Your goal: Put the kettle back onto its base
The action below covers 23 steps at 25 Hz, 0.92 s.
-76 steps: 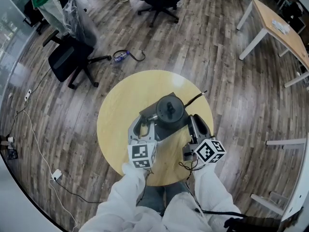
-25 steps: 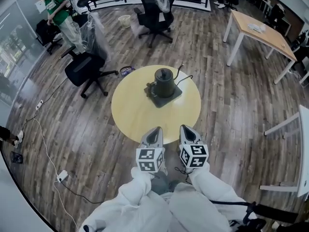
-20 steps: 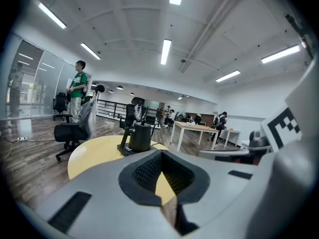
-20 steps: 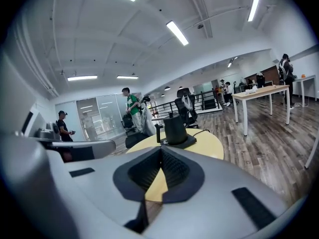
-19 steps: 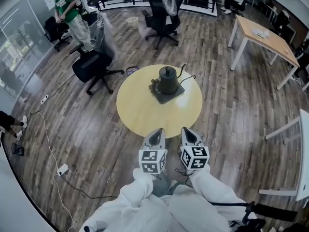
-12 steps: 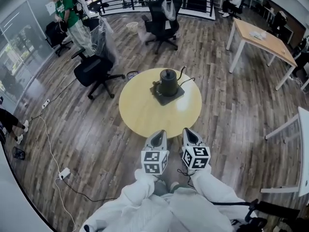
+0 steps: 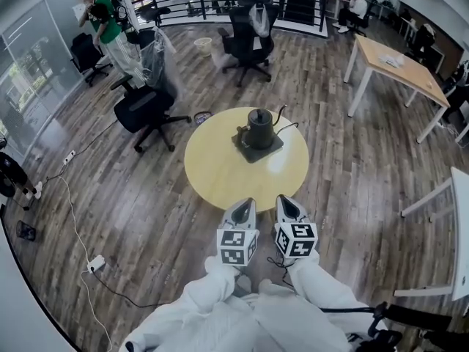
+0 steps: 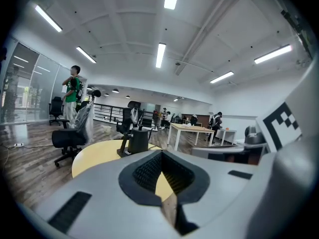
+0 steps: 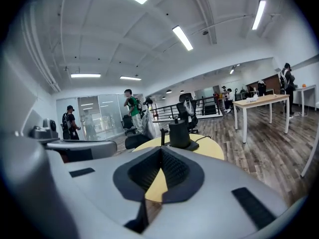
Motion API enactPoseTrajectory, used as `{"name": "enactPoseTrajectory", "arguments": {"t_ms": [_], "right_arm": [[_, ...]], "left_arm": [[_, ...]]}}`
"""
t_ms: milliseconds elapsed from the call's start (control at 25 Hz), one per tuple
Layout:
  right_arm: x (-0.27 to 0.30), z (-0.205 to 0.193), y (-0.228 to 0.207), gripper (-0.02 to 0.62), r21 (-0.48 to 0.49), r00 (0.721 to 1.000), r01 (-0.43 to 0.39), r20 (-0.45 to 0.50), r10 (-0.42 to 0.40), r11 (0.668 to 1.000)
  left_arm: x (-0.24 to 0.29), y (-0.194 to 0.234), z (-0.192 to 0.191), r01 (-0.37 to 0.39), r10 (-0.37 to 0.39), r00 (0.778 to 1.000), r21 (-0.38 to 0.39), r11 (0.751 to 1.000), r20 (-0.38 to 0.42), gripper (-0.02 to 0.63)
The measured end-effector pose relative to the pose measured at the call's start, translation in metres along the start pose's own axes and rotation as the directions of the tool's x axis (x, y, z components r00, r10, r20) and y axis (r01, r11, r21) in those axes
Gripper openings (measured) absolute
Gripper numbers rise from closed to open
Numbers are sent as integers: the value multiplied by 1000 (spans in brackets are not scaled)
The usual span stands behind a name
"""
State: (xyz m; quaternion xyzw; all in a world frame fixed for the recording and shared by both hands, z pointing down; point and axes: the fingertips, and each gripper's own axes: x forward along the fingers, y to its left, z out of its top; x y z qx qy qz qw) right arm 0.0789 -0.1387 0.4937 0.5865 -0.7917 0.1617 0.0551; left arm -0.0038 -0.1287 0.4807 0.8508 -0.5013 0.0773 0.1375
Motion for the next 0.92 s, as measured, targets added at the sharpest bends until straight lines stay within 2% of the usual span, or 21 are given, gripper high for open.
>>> {"name": "enactPoseTrajectory", "arguments": {"t_ms": [440,920], "right_arm": [[-3,1,-3,12,-21,1000,11,1,-11,1000],[1,12,-5,12,-24,1000,22,2,-22,999]], "left_arm": [[6,-1,-6,2,-2,1000,-9,1000,-10,-2],[11,6,7,-3,3,1000,-15,1000,-1,-2]]}}
